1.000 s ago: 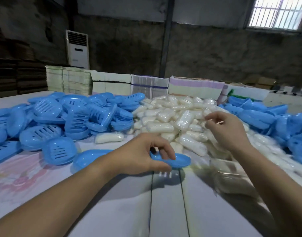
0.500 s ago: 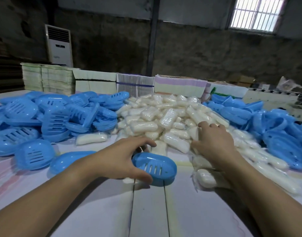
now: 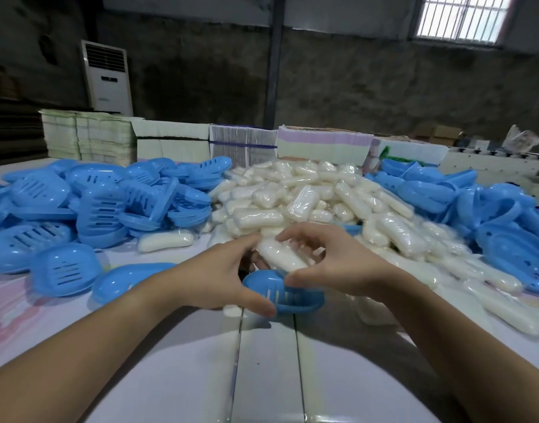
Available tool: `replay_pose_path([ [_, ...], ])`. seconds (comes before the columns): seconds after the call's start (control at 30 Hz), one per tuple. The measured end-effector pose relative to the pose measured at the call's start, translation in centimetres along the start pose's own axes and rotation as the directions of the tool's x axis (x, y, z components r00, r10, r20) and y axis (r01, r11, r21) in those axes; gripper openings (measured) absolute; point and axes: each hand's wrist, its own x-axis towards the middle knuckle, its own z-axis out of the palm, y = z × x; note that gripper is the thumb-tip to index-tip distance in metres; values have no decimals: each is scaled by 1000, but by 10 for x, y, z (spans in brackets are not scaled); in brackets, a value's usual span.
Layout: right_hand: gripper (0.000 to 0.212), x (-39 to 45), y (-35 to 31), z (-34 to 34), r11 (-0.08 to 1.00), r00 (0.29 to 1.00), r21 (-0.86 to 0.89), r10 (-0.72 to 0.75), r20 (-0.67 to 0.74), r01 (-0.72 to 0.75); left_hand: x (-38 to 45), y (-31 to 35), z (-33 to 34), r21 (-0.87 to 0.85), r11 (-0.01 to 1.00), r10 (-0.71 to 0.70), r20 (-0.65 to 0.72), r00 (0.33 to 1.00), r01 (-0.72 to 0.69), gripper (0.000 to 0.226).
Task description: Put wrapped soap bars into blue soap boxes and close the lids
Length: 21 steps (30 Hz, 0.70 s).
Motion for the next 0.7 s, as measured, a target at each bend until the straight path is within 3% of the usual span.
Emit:
replay_pose_path([
  [0.13, 48, -3, 1, -3, 994, 980, -101, -7, 199, 28, -1, 1, -1, -4, 998, -55, 2, 998, 55, 85],
  [0.27, 43, -6, 3, -14, 997, 966, -70, -3, 260, 22, -1, 5, 0, 0, 997, -82, 34, 996, 82, 62],
  [0.37, 40, -13, 9, -38, 993, 952, -119, 53, 302, -17, -2, 5, -1, -3, 995, -100, 32, 995, 100, 57],
  [0.7, 25, -11, 7, -21, 993, 984, -121, 15, 180, 7, -3, 5, 1, -16, 996, -88, -2, 996, 88, 55],
])
